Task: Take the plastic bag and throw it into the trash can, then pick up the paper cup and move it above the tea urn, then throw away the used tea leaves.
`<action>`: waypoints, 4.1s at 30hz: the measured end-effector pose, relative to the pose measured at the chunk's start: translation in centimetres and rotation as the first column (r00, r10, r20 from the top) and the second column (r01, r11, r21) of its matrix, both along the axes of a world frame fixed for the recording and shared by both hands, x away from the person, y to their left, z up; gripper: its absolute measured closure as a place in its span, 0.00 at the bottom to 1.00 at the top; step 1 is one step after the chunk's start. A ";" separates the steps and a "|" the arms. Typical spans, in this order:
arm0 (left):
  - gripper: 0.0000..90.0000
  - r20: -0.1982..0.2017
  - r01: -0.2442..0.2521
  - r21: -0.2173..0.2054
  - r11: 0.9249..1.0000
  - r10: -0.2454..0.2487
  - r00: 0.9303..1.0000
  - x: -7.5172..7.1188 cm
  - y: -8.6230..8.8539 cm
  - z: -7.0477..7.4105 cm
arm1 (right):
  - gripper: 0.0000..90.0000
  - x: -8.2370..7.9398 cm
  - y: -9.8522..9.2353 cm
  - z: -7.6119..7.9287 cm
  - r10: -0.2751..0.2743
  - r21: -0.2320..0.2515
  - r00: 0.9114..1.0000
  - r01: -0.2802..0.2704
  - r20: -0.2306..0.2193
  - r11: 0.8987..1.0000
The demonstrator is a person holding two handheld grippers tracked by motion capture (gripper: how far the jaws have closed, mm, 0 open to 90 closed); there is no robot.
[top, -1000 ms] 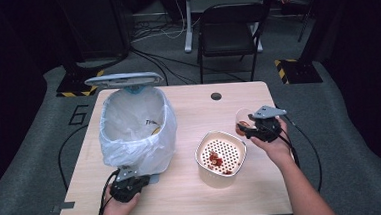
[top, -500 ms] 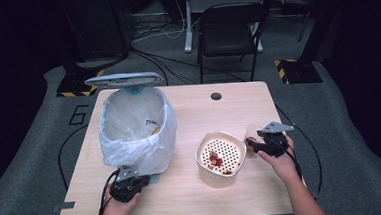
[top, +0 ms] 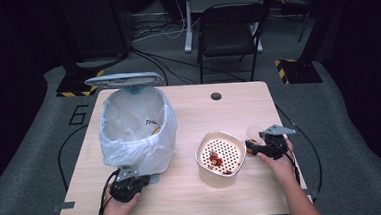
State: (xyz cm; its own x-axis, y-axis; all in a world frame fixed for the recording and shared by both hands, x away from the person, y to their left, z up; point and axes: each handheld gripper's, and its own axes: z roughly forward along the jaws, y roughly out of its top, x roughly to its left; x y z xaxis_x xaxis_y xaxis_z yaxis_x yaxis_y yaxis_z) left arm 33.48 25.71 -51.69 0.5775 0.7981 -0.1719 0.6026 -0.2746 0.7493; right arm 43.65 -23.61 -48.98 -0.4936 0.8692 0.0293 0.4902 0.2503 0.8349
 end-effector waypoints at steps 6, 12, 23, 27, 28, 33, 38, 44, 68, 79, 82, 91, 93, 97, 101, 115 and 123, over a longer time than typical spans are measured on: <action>1.00 0.004 0.001 -0.008 1.000 -0.001 1.000 0.0 0.0 -0.1 | 0.31 0.3 0.5 -0.3 -0.019 0.010 1.000 0.019 0.012 1.000; 1.00 0.003 0.001 -0.010 1.000 0.000 1.000 0.0 0.0 -0.1 | 0.41 0.2 0.7 -0.2 -0.013 -0.006 1.000 0.013 0.027 1.000; 1.00 -0.004 -0.002 -0.024 1.000 0.002 1.000 0.1 0.1 -0.1 | 0.44 -0.1 0.9 2.6 0.057 -0.059 0.995 -0.052 0.079 0.997; 1.00 -0.005 -0.006 -0.012 1.000 0.006 1.000 0.0 0.1 0.0 | 0.44 -0.2 1.2 4.2 0.084 -0.088 0.991 -0.075 0.104 0.993; 1.00 -0.011 0.002 -0.025 1.000 -0.003 1.000 0.1 0.1 -0.1 | 0.45 -0.1 1.4 4.7 0.099 -0.111 0.988 -0.086 0.118 0.990; 1.00 0.001 -0.002 -0.013 1.000 0.002 1.000 0.0 0.1 -0.1 | 0.45 0.2 1.8 6.0 0.117 -0.129 0.985 -0.100 0.129 0.987; 1.00 0.004 -0.002 -0.012 1.000 0.002 1.000 0.0 0.0 -0.1 | 0.46 0.4 2.7 7.4 0.150 -0.158 0.978 -0.126 0.147 0.979; 1.00 -0.004 0.002 -0.015 1.000 -0.003 1.000 0.0 0.0 -0.1 | 0.46 0.6 3.4 8.5 0.203 -0.214 0.965 -0.165 0.168 0.963; 1.00 0.003 0.001 -0.011 1.000 -0.001 1.000 0.0 0.0 -0.1 | 0.48 0.1 6.0 11.6 0.343 -0.289 0.915 -0.275 0.215 0.917; 1.00 0.004 0.000 -0.011 1.000 0.000 1.000 0.0 0.0 -0.1 | 0.48 -1.0 7.2 12.6 0.406 -0.352 0.880 -0.310 0.244 0.883; 1.00 0.004 0.001 -0.007 1.000 -0.001 1.000 0.0 0.0 -0.1 | 0.48 -1.3 7.7 12.8 0.428 -0.386 0.868 -0.316 0.251 0.867; 1.00 0.001 0.003 0.004 1.000 -0.003 1.000 0.0 0.0 0.0 | 0.48 -2.3 8.7 13.3 0.488 -0.463 0.826 -0.329 0.280 0.823; 1.00 0.006 0.002 -0.005 1.000 -0.002 1.000 0.0 0.0 -0.1 | 0.48 -2.6 9.0 13.4 0.504 -0.482 0.817 -0.334 0.280 0.810; 1.00 0.004 0.003 -0.007 1.000 -0.003 1.000 0.0 0.0 -0.1 | 0.48 -3.2 9.6 13.5 0.532 -0.523 0.798 -0.336 0.284 0.783; 1.00 0.004 0.003 -0.007 1.000 -0.003 1.000 0.0 0.0 -0.1 | 0.48 -3.8 10.2 13.7 0.561 -0.562 0.775 -0.336 0.291 0.756; 1.00 0.007 0.020 0.011 1.000 -0.020 1.000 0.1 0.1 0.0 | 0.48 -4.6 11.3 13.1 0.639 -0.700 0.722 -0.311 0.266 0.643; 1.00 0.005 0.022 0.008 1.000 -0.022 1.000 0.1 0.1 0.0 | 0.48 -4.8 11.5 12.7 0.665 -0.747 0.706 -0.299 0.246 0.593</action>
